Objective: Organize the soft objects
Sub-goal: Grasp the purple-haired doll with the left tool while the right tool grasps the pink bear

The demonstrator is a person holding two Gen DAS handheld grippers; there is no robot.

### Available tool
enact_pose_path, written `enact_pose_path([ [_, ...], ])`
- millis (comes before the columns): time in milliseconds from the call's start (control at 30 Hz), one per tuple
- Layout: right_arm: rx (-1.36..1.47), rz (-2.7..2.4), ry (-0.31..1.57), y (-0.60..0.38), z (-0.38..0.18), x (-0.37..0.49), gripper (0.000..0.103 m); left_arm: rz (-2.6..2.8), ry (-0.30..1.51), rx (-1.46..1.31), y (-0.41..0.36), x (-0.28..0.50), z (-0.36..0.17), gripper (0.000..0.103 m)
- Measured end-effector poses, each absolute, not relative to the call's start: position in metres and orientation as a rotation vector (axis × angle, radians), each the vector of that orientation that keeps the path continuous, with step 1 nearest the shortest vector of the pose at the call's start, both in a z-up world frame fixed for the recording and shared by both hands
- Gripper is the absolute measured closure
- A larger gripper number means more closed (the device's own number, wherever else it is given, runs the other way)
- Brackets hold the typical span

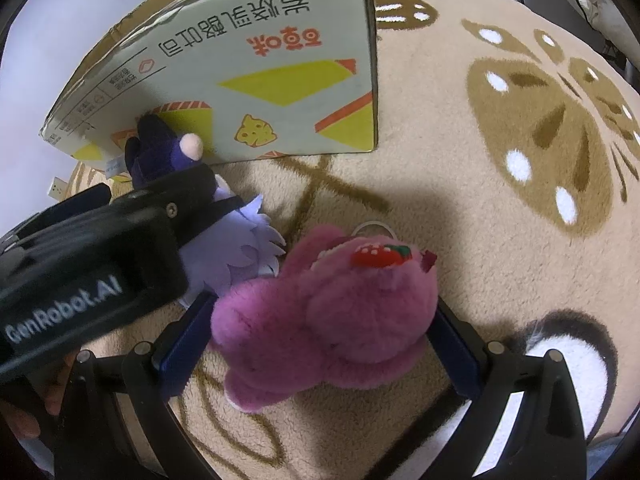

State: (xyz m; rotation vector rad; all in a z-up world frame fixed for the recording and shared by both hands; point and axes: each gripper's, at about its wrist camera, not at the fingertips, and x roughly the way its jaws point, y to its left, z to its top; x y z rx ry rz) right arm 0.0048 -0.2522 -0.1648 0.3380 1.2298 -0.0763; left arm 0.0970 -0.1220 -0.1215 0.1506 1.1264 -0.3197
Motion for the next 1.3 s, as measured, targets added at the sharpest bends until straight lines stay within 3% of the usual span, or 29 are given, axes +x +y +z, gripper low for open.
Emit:
enact_pose_path([
  [167, 0.342, -0.074, 1.231, -0.254, -0.164, 0.004, 0.000, -0.314, 1.079, 0.217, -0.131, 0.087, -0.118, 0.002],
  [367, 0.360, -0.069, 1.236, -0.257, -0.164, 0.003, 0.000, -0.373, 1.137, 0.130, -0.127, 0.091, -0.119, 0.021],
  [433, 0.359, -0.065, 1.239, -0.257, -0.163, 0.002, 0.000, -0.406, 1.152, 0.095, -0.126, 0.093, -0.120, 0.033],
  [467, 0.357, -0.062, 1.240, -0.256, -0.163, 0.002, 0.000, -0.432, 1.159, 0.073, -0.126, 0.093, -0.120, 0.045],
  [800, 0.363, -0.049, 1.245, -0.249, -0.165, 0.000, 0.000, -0.436, 1.127, 0.126, -0.139, 0.078, -0.110, 0.061],
  [900, 0.364, -0.050, 1.240, -0.249, -0.162, -0.001, 0.000, -0.434, 1.131, 0.106, -0.130, 0.080, -0.109, 0.074],
  [1300, 0.378, -0.049, 1.243, -0.251, -0.162, 0.001, 0.000, -0.419, 1.160, 0.013, -0.120, 0.088, -0.111, 0.071],
])
